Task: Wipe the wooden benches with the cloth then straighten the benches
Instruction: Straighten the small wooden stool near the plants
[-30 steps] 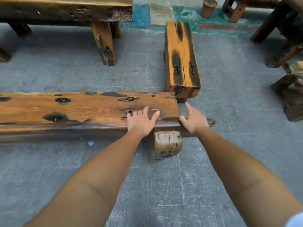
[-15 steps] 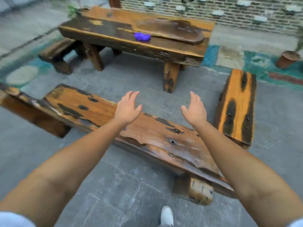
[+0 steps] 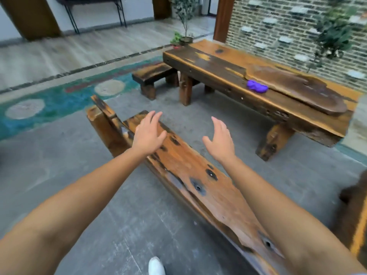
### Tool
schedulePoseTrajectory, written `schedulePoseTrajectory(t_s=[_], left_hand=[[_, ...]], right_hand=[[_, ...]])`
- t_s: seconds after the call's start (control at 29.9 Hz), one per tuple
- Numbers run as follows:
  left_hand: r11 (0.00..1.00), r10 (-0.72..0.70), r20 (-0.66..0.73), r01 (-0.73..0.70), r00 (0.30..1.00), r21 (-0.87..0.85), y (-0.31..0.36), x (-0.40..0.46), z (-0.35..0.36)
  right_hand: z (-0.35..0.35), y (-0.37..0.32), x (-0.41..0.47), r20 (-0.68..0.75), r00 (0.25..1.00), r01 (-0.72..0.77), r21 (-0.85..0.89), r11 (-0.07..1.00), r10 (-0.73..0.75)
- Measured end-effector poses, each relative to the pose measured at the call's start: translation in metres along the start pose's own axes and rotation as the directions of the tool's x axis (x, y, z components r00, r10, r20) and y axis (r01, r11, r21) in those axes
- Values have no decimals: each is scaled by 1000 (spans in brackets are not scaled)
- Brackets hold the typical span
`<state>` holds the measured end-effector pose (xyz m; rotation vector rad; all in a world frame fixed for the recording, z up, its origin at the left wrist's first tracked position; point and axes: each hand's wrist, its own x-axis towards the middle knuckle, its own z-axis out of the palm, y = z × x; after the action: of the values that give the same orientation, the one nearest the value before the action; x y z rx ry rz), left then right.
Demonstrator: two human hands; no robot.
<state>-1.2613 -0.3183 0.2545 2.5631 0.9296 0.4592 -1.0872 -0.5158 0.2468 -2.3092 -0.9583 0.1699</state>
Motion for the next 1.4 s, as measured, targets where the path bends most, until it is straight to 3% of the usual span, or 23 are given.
schedulePoseTrajectory(t_s=[0.17,0.33,0.8,1.0,1.17,1.4], left_hand=[[999,50,-78,-49,996,22,-71,70,-70],[999,-19,-140,23,990,29,-185,151,-125],[984,-19,-149,45,989,171,-453,403,-224],[981,39,-202,1,979,193,-516,453,-254],[987,86,-166,-62,982,149,-650,566,-284],[969,214,-115,-196,970,152,-745,678,-328]], right_hand=[[51,-88,77,-14,998,65,7,998,-65],[140,-208,181,42,987,154,75,985,-158],[357,-447,481,13,983,184,82,980,-185],[389,-495,542,-32,979,205,93,974,-202],[489,-581,646,-81,994,87,78,993,-80],[545,-673,734,-158,987,15,26,1000,-11]])
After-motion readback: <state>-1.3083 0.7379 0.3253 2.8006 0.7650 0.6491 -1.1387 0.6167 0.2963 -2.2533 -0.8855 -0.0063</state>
